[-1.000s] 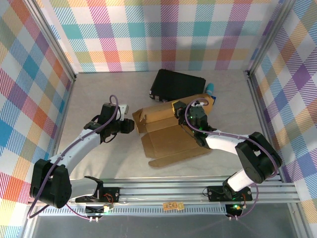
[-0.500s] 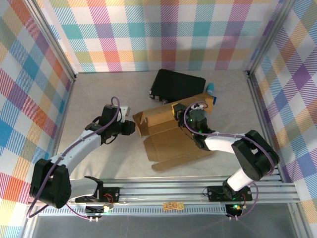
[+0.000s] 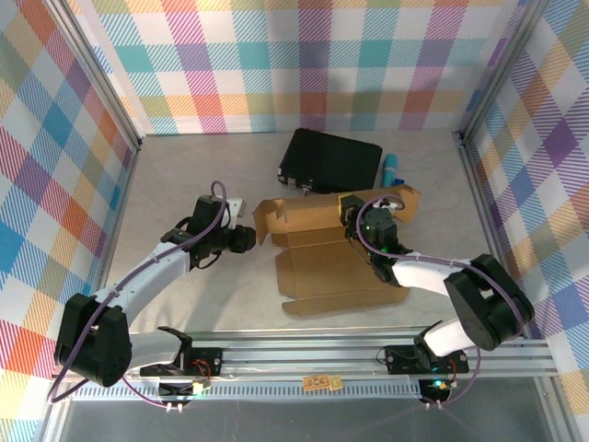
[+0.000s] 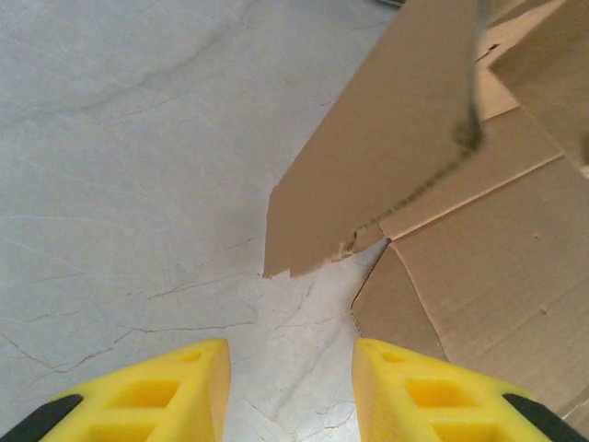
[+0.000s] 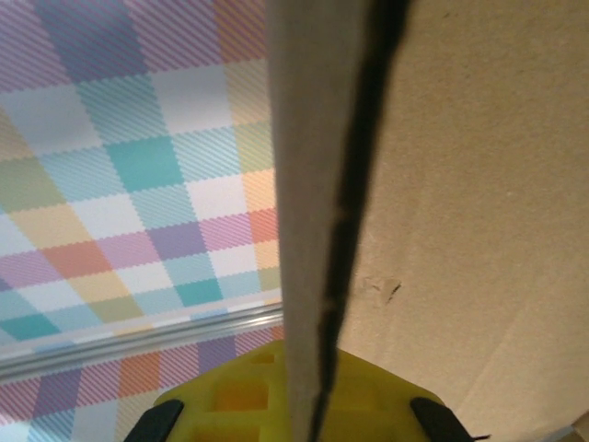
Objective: Fold the paper box
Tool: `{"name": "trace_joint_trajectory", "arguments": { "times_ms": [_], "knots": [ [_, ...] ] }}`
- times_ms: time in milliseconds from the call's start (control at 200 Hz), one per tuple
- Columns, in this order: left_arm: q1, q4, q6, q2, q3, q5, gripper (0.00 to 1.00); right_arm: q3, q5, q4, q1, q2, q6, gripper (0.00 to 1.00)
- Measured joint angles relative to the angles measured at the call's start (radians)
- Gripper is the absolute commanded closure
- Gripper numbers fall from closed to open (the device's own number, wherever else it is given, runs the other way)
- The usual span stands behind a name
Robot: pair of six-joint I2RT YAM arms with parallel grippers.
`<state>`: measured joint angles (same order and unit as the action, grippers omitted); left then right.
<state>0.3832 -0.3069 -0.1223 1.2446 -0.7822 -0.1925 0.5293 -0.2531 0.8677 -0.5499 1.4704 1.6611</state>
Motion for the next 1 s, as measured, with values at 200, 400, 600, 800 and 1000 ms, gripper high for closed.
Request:
{"name": "trace_joint_trajectory", "arguments": {
  "times_ms": [200, 400, 600, 800, 1000],
  "knots": [
    [0.008, 0.0, -0.011, 0.009, 0.0, 0.0, 0.6, -0.012, 0.0, 0.097, 0.015, 0.056, 0.008, 1.0],
    [0.009, 0.0, 0.005, 0.047, -0.007, 0.016, 0.6, -0.018, 0.003, 0.111, 0.015, 0.06, 0.014, 1.0],
    [0.009, 0.043, 0.042, 0.144, -0.066, 0.027, 0.61, -0.018, 0.015, 0.11, 0.028, 0.06, 0.014, 1.0],
    [0.009, 0.083, 0.05, 0.201, -0.118, 0.019, 0.62, 0.004, 0.045, 0.107, 0.047, 0.061, 0.013, 1.0],
    [0.009, 0.104, 0.051, 0.202, -0.145, 0.018, 0.61, 0.023, 0.102, 0.185, 0.085, 0.104, 0.005, 1.0]
  ]
}}
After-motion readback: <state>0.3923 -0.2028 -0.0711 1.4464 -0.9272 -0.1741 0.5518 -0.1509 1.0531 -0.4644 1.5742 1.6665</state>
